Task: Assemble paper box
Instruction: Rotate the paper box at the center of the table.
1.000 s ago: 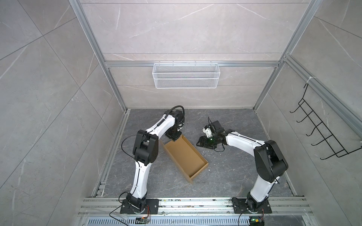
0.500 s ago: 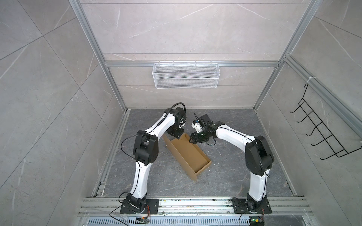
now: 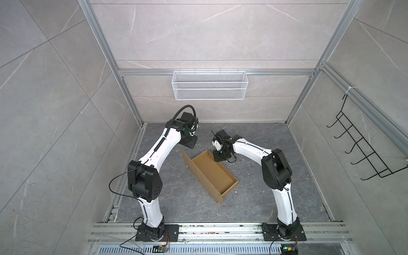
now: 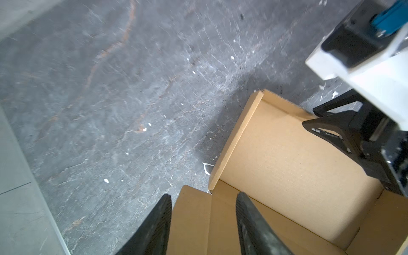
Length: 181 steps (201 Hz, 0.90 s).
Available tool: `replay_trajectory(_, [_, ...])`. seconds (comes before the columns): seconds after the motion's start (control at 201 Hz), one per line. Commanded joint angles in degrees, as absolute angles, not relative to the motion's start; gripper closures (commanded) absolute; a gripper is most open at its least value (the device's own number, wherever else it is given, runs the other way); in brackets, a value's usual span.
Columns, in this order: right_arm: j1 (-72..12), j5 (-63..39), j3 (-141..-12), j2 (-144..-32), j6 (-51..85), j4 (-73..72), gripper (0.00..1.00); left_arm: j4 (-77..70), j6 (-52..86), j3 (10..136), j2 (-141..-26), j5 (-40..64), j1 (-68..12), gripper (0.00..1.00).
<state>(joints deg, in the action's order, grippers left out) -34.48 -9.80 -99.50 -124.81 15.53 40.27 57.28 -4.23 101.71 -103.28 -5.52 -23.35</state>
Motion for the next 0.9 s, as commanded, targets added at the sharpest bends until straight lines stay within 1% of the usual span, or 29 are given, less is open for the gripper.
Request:
replay_trajectory(0.0, [-33.9, -8.1, -96.1, -122.7, 22.1, 38.1, 0.82, 53.3, -3.3, 100.4, -98.0, -6.0, -23.1, 0.50])
replay_trajectory(0.055, [-33.0, -8.7, -92.8, -120.7, 25.9, 35.3, 0.85, 53.1, -2.9, 100.5, -96.5, -6.2, -23.0, 0.50])
replay_trajectory(0.264, [-28.1, -9.5, -76.5, -111.1, 41.4, 23.6, 0.91, 50.7, -1.9, 98.7, -90.9, -6.7, -23.0, 0.50])
replay_trajectory(0.413, [-26.1, -8.5, -65.9, -105.1, 52.9, 17.9, 0.91, 47.5, -0.6, 96.3, -86.9, -6.4, -23.0, 0.50])
replay_trajectory(0.478, [-25.6, -6.7, -59.8, -101.2, 60.3, 14.5, 0.92, 46.1, -0.1, 95.1, -85.1, -6.6, -23.0, 0.50])
replay_trajectory(0.552, [-25.6, -4.9, -52.8, -96.7, 68.5, 10.2, 0.92, 44.8, 0.4, 93.7, -83.5, -7.9, -23.0, 0.50])
replay_trajectory(0.617, [-26.3, -4.9, -49.4, -94.0, 73.2, 8.1, 0.91, 43.0, 0.5, 91.7, -81.9, -9.6, -23.0, 0.50])
replay_trajectory(0.692, [-28.6, -4.2, -47.9, -91.7, 75.3, 9.5, 0.88, 40.7, 1.6, 88.9, -79.8, -12.9, -22.9, 0.50])
replay_trajectory(0.746, [-30.6, -3.5, -46.5, -90.0, 75.9, 10.7, 0.84, 39.4, 2.1, 87.2, -78.3, -14.7, -22.9, 0.52])
replay_trajectory(0.771, [-31.3, -3.4, -45.6, -89.2, 76.3, 10.9, 0.79, 39.0, 2.5, 86.4, -77.6, -15.7, -22.8, 0.52])
replay_trajectory(0.791, [-31.8, -3.9, -44.5, -88.6, 76.5, 10.8, 0.74, 38.9, 3.0, 85.9, -77.1, -16.4, -22.8, 0.52])
replay_trajectory(0.811, [-32.0, -4.3, -43.6, -87.9, 76.5, 10.8, 0.70, 38.8, 3.4, 85.3, -76.7, -16.9, -22.6, 0.51])
replay_trajectory(0.856, [-32.6, -4.9, -42.0, -86.2, 76.1, 11.4, 0.64, 39.1, 4.7, 84.6, -75.6, -16.5, -22.1, 0.50])
replay_trajectory(0.896, [-32.7, -5.4, -40.9, -84.4, 74.5, 11.9, 0.61, 39.7, 5.4, 83.7, -74.9, -14.3, -21.1, 0.48])
